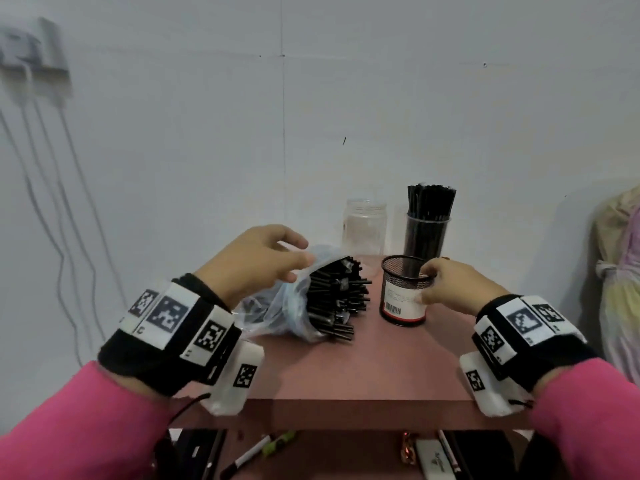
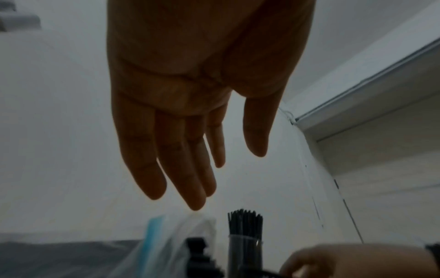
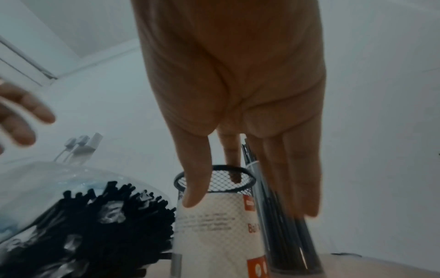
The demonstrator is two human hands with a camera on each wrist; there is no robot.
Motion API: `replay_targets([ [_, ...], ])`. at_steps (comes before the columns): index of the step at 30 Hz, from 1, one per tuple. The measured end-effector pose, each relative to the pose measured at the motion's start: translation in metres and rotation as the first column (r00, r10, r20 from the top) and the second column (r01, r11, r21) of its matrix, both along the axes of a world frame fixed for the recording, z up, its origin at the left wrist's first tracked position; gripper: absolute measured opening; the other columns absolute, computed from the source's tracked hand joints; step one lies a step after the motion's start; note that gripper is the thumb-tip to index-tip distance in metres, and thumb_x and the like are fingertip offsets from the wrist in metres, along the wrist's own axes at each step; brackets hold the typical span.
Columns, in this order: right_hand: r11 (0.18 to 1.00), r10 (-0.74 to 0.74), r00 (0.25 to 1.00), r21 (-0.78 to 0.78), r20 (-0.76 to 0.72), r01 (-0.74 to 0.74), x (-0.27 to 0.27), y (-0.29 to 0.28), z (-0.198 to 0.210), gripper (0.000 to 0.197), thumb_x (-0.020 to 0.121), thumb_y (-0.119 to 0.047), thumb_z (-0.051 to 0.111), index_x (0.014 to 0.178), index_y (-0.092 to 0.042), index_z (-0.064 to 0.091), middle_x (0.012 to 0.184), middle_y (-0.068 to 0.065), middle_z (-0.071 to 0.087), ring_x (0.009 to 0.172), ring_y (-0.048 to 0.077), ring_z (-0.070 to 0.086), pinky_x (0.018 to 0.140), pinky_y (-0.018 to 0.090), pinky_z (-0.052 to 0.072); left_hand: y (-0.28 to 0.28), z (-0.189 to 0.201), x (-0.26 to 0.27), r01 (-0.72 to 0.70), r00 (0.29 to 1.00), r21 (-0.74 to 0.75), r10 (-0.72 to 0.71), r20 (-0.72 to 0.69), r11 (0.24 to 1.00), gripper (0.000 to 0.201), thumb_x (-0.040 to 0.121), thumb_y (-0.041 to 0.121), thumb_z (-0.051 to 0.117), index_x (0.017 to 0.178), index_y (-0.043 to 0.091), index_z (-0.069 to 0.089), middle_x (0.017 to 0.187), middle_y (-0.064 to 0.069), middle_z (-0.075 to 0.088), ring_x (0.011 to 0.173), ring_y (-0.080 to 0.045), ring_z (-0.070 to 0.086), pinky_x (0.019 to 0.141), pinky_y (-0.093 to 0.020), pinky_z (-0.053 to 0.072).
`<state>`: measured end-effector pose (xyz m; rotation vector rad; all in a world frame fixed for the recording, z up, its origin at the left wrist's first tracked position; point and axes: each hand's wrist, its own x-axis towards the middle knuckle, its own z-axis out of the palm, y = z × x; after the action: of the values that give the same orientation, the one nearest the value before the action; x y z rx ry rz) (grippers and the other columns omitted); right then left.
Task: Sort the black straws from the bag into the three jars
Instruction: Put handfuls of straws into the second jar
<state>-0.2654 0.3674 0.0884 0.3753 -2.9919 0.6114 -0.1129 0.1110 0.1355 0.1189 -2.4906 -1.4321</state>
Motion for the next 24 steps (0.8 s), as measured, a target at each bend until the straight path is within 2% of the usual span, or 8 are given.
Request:
replay_targets([
  [2, 0.999, -0.025, 0.995, -0.03, -0.097, 0.022, 0.01, -0.002, 0.0, 0.061, 0.073, -0.029, 0.077, 0.129, -0.022, 0.053, 0.117, 0.007, 0.06, 0.106, 0.023, 0.057, 0.092, 0.038, 0.048, -0.01, -0.015, 0.008, 0.003, 0.999, -0.07, -0.001, 0.033, 0.998, 0.017, 0.078, 0.034, 0.075, 0.094, 0.029, 0.07, 0.091, -0.003, 0.07, 0.078, -0.015, 0.065, 0.074, -0.033, 0.047],
  [5, 0.96, -0.013, 0.966, -0.273, -0.259, -0.06, 0.04, -0.019, -0.006, 0.029, 0.085, -0.016, 0.065, 0.113, -0.02, 0.061, 0.109, 0.003, 0.059, 0.099, 0.02, 0.059, 0.08, 0.029, 0.046, -0.016, -0.037, 0.009, 0.034, 0.995, -0.277, -0.006, 0.101, 0.96, 0.017, 0.082, 0.03, 0.07, 0.097, 0.039, 0.07, 0.114, -0.004, 0.063, 0.107, -0.014, 0.057, 0.092, -0.026, 0.042],
  [7, 0.922, 0.059, 0.978, -0.364, -0.2, -0.13, 0.063, -0.04, -0.021, 0.014, 0.089, -0.014, 0.061, 0.094, -0.026, 0.062, 0.097, -0.004, 0.064, 0.089, 0.015, 0.06, 0.072, 0.026, 0.045, -0.012, -0.054, 0.004, 0.019, 0.99, -0.437, 0.045, 0.136, 0.899, 0.032, 0.087, 0.029, 0.066, 0.115, 0.044, 0.063, 0.143, -0.011, 0.042, 0.137, -0.021, 0.034, 0.109, -0.032, 0.032],
  [9, 0.884, 0.16, 0.985, -0.434, -0.07, -0.175, 0.075, -0.062, -0.047, 0.014, 0.088, -0.016, 0.062, 0.098, -0.026, 0.062, 0.096, -0.005, 0.066, 0.084, 0.013, 0.061, 0.073, 0.026, 0.047, -0.006, -0.07, -0.002, 0.005, 0.981, -0.423, 0.078, 0.178, 0.906, 0.041, 0.089, 0.03, 0.064, 0.127, 0.044, 0.056, 0.157, -0.015, 0.017, 0.145, -0.026, 0.021, 0.115, -0.036, 0.025],
  [12, 0.855, 0.204, 0.979, -0.485, -0.014, -0.185, 0.078, -0.089, -0.077, 0.042, 0.085, -0.02, 0.068, 0.125, -0.019, 0.056, 0.114, -0.001, 0.064, 0.101, 0.013, 0.06, 0.084, 0.023, 0.043, 0.001, -0.095, -0.015, -0.06, 0.979, -0.436, 0.139, 0.152, 0.898, 0.041, 0.092, 0.039, 0.058, 0.132, 0.045, 0.051, 0.146, -0.015, 0.032, 0.128, -0.033, 0.044, 0.111, -0.04, 0.033],
  [15, 0.803, 0.177, 0.982, -0.568, -0.061, -0.18, 0.075, -0.104, -0.087, 0.049, 0.081, -0.022, 0.074, 0.127, -0.017, 0.056, 0.114, -0.001, 0.06, 0.108, 0.016, 0.057, 0.087, 0.023, 0.042, 0.012, -0.113, -0.019, -0.196, 0.975, -0.419, 0.222, 0.015, 0.887, 0.034, 0.092, 0.045, 0.056, 0.125, 0.041, 0.057, 0.122, -0.007, 0.045, 0.117, -0.032, 0.043, 0.104, -0.04, 0.036],
  [19, 0.65, 0.113, 0.992, -0.751, -0.055, -0.116, 0.069, -0.113, -0.094, 0.026, 0.079, -0.015, 0.076, 0.1, -0.021, 0.063, 0.09, -0.006, 0.062, 0.077, 0.019, 0.066, 0.081, 0.042, 0.056, 0.022, -0.123, -0.021, -0.302, 0.953, -0.406, 0.27, -0.135, 0.862, 0.024, 0.089, 0.044, 0.059, 0.106, 0.027, 0.061, 0.107, -0.004, 0.048, 0.108, -0.028, 0.038, 0.091, -0.034, 0.033],
  [24, 0.5, 0.093, 0.996, -0.865, 0.005, -0.042, 0.056, -0.106, -0.096, 0.017, 0.08, -0.001, 0.073, 0.095, -0.009, 0.073, 0.074, -0.002, 0.071, 0.06, 0.014, 0.066, 0.074, 0.036, 0.059, 0.015, -0.13, -0.028, -0.324, 0.939, -0.438, 0.23, -0.255, 0.838, 0.019, 0.094, 0.032, 0.056, 0.11, 0.029, 0.064, 0.101, -0.001, 0.045, 0.104, -0.024, 0.04, 0.079, -0.028, 0.033],
])
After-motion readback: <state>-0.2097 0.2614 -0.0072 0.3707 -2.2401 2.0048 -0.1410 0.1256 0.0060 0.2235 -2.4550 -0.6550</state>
